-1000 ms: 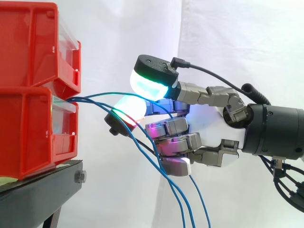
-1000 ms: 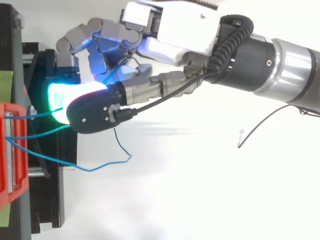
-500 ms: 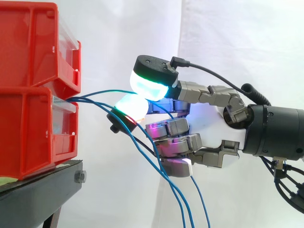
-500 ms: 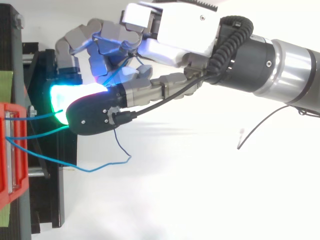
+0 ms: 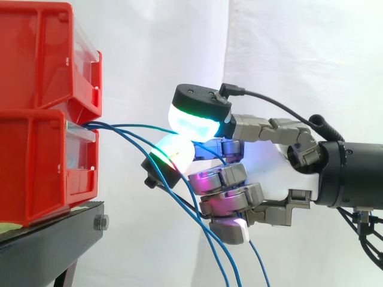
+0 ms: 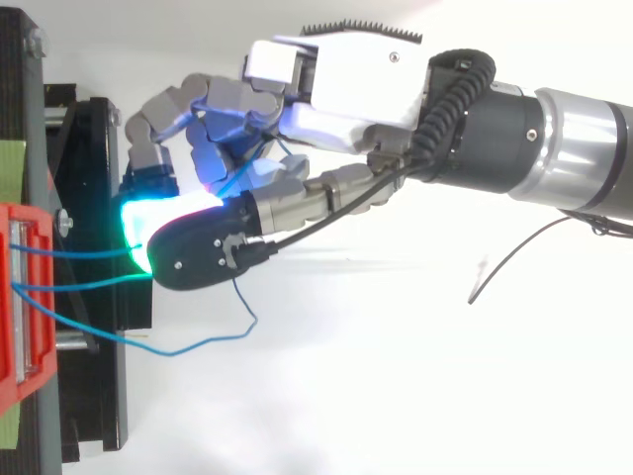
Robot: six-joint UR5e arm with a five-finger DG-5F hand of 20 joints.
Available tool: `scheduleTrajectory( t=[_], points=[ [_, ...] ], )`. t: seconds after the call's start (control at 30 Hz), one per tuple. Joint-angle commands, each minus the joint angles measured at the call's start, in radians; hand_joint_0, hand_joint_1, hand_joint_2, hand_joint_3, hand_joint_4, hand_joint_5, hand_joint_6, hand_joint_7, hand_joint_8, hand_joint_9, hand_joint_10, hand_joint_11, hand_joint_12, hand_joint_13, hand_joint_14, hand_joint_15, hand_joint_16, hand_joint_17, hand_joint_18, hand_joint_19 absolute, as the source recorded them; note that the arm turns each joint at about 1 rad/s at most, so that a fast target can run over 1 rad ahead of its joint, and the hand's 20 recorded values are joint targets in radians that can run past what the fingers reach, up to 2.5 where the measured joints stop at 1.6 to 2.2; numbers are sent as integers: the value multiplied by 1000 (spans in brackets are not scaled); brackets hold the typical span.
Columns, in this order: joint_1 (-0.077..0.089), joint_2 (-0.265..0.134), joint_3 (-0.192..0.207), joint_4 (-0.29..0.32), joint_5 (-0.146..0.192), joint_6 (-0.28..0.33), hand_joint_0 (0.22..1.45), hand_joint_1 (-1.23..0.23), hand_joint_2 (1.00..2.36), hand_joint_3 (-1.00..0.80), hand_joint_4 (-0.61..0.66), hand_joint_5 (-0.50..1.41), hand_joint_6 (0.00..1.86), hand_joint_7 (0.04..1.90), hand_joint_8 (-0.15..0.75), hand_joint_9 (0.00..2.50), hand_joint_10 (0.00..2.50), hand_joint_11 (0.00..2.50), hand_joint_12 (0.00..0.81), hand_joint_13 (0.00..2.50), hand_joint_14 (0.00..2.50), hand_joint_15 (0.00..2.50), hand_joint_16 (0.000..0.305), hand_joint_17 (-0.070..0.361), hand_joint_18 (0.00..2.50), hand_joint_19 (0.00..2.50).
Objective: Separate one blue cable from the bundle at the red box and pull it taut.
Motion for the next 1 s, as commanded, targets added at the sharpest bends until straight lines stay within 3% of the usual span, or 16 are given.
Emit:
scheduleTrajectory(
  t=[0.0, 0.13, 0.4, 0.5, 0.57, 0.6, 0.67, 0.73, 0.77, 0.97],
  points=[
    [1, 12, -1, -10, -14, -2, 657, -796, 1010, 144, -293, -120, 914, 1365, 280, 518, 2500, 2206, 447, 833, 2500, 1763, 57, 129, 1170, 893],
    [1, 26, -1, -53, -16, -3, 657, -799, 1008, 149, -287, -118, 913, 1364, 283, 520, 2500, 2176, 452, 830, 2500, 1770, 59, 132, 1167, 859],
    [5, 38, -5, -211, -26, -6, 657, -801, 1006, 155, -275, -113, 909, 1382, 286, 524, 2500, 2178, 459, 835, 2500, 1743, 58, 131, 1153, 851],
    [7, 56, -33, -210, -31, -6, 658, -802, 1005, 155, -272, -112, 909, 1379, 287, 526, 2500, 2152, 456, 835, 2500, 1738, 59, 132, 1156, 828],
    [13, 101, -107, -155, -12, -9, 658, -803, 1005, 155, -272, -112, 908, 1383, 287, 528, 2500, 2155, 456, 835, 2500, 1737, 59, 133, 1153, 836],
    [15, 110, -120, -141, -5, -9, 658, -803, 1005, 155, -272, -112, 908, 1381, 287, 529, 2500, 2154, 456, 834, 2500, 1736, 59, 134, 1154, 828],
    [24, 153, -205, -67, 41, -9, 657, -802, 1005, 159, -271, -112, 908, 1383, 287, 530, 2500, 2188, 456, 835, 2500, 1736, 59, 133, 1156, 818],
    [28, 171, -235, -44, 55, -11, 658, -804, 1005, 155, -272, -112, 908, 1382, 288, 531, 2500, 2191, 453, 834, 2500, 1738, 59, 133, 1156, 818],
    [34, 188, -274, -27, 70, -14, 658, -804, 1004, 156, -272, -112, 908, 1385, 288, 532, 2500, 2164, 456, 835, 2500, 1737, 59, 133, 1150, 843],
    [47, 216, -341, -30, 106, -6, 658, -804, 1004, 160, -276, -111, 907, 1391, 287, 531, 2500, 2184, 455, 829, 2500, 1750, 60, 135, 1149, 828]
  ],
)
